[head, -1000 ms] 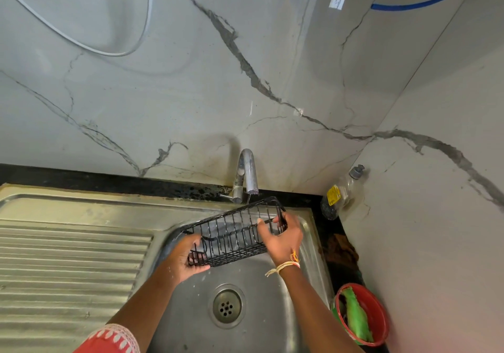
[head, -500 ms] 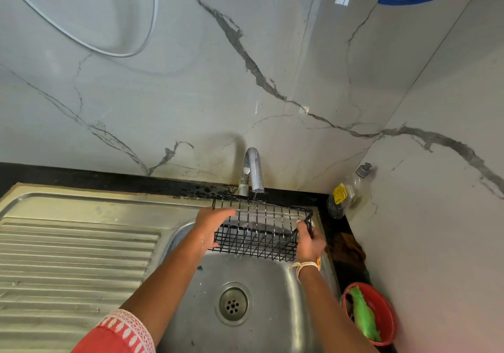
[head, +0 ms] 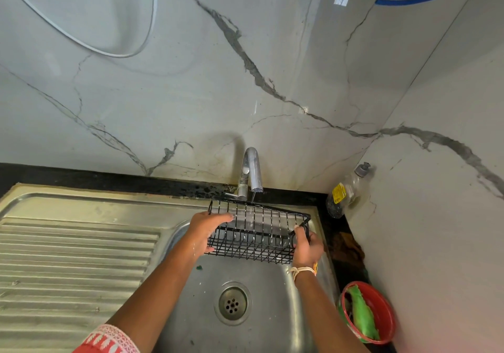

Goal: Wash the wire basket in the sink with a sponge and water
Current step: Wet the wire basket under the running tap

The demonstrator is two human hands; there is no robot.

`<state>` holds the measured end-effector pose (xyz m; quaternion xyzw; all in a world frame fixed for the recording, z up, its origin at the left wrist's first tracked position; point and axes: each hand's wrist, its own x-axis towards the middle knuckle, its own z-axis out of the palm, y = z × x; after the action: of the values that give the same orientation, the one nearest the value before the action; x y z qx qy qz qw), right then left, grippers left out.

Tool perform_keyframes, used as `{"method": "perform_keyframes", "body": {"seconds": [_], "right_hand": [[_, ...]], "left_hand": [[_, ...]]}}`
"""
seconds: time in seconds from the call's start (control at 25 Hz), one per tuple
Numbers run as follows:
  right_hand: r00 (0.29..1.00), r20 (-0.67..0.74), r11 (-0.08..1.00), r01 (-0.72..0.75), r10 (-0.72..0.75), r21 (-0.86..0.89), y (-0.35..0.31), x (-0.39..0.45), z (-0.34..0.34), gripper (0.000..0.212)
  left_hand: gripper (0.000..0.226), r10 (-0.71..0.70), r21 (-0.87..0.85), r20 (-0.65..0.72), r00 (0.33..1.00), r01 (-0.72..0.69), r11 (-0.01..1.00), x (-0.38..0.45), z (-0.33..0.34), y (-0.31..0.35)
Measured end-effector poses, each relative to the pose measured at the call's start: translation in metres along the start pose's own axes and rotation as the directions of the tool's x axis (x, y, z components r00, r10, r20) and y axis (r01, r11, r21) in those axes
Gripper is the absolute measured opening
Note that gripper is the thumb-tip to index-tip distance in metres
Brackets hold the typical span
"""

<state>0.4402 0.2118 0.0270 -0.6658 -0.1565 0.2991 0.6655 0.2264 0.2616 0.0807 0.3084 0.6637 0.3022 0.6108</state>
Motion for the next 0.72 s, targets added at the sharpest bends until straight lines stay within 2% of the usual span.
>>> {"method": "perform_keyframes", "body": {"seconds": [0.16, 0.28, 0.36, 0.44, 0.52, 0.64, 0.72], "right_hand": [[0.998, 0.037, 0.998, 0.053, -0.052, -0.024, -0.013, -0.006, 0.012, 0.029], [0.989, 0.104, 0.99, 0.114, -0.105, -0.08, -0.019, -0.015, 0.019, 0.018], [0.981, 0.146, 0.982, 0.143, -0.124, -0.127, -0.021, -0.021, 0.022, 0.014], [0.969, 0.193, 0.963, 0.188, -0.151, -0.191, -0.023, -0.025, 0.023, 0.018], [0.952, 0.251, 0.932, 0.243, -0.176, -0.27, -0.026, -0.032, 0.026, 0.026], [0.913, 0.349, 0.816, 0.361, -0.211, -0.451, -0.036, -0.045, 0.039, 0.041], [0.851, 0.447, 0.654, 0.506, -0.274, -0.563, -0.043, -0.051, 0.049, 0.048]], "left_hand": [[0.05, 0.019, -0.035, 0.019, 1.0, -0.018, 0.999, -0.005, -0.013, 0.007], [0.043, 0.003, -0.099, 0.012, 1.0, -0.002, 0.995, -0.009, -0.024, 0.004], [0.03, -0.02, -0.125, 0.007, 1.0, 0.021, 0.992, -0.008, -0.03, -0.004], [0.013, -0.054, -0.141, -0.013, 0.998, 0.051, 0.989, -0.009, -0.035, -0.011], [0.009, -0.131, -0.156, -0.013, 0.991, 0.128, 0.98, -0.005, -0.041, -0.02], [0.008, -0.265, -0.159, 0.034, 0.964, 0.267, 0.95, 0.006, -0.044, -0.039], [0.021, -0.337, -0.109, 0.048, 0.94, 0.34, 0.934, 0.012, -0.041, -0.051]]}}
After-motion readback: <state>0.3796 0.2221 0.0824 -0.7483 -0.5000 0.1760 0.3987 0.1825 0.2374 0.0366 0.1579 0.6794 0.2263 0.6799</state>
